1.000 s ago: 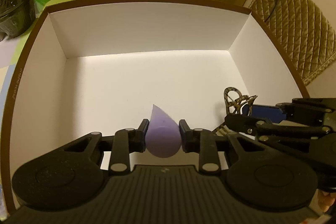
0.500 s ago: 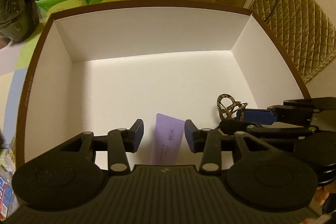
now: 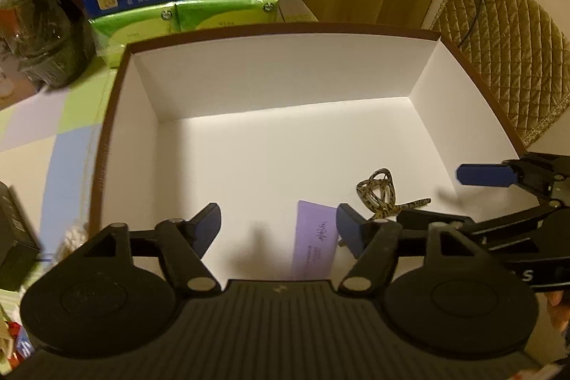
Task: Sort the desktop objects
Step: 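Open the right tool to drop the hair clip while the left tool releases the tube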
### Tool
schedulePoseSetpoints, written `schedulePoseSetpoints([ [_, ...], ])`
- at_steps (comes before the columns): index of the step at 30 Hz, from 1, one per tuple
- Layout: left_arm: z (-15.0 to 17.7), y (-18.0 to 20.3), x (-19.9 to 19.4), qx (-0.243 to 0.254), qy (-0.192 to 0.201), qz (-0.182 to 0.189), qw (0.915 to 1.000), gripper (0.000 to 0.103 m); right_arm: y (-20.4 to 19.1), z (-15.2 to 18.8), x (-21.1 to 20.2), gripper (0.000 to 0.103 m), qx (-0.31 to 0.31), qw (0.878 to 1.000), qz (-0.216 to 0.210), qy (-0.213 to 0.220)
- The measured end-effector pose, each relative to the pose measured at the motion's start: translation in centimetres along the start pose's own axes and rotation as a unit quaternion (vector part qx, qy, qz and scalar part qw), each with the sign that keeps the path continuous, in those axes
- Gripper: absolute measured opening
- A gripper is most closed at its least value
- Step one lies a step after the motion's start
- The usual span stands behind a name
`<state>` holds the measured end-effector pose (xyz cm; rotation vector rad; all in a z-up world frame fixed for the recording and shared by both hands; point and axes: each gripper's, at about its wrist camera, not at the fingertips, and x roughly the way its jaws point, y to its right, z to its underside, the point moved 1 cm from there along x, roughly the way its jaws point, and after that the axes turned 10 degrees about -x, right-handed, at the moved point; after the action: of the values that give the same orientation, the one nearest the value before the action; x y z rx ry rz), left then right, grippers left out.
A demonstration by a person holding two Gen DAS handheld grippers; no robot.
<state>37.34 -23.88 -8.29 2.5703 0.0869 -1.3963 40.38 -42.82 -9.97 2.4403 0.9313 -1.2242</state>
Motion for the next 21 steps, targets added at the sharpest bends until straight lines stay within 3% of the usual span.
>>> schedulePoseSetpoints([
  [3, 0.0, -0.3, -0.7, 0.001, 0.003, 0.0, 1.0, 0.071, -0.4, 0.1, -0.6, 0.096, -0.002, 1.0, 0.0, 0.007],
  [5, 0.0, -0.3, -1.3, 0.004, 0.009, -0.003, 0.9999, 0.08, -0.7, 0.2, -1.0, 0.099, -0.001, 1.0, -0.001, 0.01],
  [21, 1.4, -1.3, -7.2, 0.02, 0.05, -0.021, 0.9983, 0.089, -3.2, 1.2, -7.3, 0.101, 0.019, 0.997, 0.012, 0.069],
])
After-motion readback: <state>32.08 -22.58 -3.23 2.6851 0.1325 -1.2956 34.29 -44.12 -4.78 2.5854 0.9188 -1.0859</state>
